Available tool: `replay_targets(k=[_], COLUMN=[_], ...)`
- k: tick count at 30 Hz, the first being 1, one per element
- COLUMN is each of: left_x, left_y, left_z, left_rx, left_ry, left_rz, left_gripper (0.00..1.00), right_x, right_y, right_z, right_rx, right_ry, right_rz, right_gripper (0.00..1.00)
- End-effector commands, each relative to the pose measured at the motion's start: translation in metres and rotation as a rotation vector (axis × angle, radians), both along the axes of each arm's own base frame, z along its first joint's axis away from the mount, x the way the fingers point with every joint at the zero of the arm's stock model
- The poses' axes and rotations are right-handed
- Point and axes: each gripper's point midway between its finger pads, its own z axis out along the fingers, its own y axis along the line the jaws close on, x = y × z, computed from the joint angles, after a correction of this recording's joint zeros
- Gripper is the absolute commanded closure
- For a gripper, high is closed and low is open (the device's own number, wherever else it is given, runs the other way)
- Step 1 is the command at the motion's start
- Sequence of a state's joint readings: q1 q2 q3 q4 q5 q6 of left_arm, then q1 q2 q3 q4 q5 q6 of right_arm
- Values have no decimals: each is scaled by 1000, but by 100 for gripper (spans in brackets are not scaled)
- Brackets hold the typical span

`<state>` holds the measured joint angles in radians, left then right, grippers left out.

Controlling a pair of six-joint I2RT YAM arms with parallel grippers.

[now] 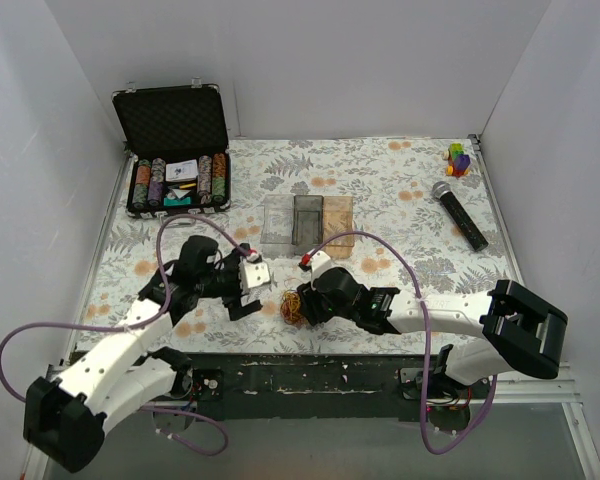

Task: Untangle the cables
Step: Untie the cable.

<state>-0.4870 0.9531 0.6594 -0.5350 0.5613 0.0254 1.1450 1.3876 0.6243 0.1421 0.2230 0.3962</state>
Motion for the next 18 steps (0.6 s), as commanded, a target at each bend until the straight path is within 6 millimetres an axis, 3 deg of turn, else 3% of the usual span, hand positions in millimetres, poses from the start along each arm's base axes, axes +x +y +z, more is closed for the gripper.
replay_targets(k=[1,6,10,14,18], left_x=[7,2,-2,-3,-11], left_y=[-4,-15,-15,-20,-22], left_z=[17,28,14,14,0], left_rx=[-16,-90,-59,-79,-41], left_ry=[-399,-721,-802,-858,-875], left_rz=[-200,-334,-405,-440,-546], left_gripper=[2,2,2,2,16], right_x=[7,4,1,-2,-2], right_y=[22,32,40,47,51], right_z=[28,38,47,50,51], right_rx=[101,141,161,170,173], right_ry=[-45,-40,-45,-41,-35], right_rz=[20,57,96,131,142], right_gripper=[48,49,49,50,51])
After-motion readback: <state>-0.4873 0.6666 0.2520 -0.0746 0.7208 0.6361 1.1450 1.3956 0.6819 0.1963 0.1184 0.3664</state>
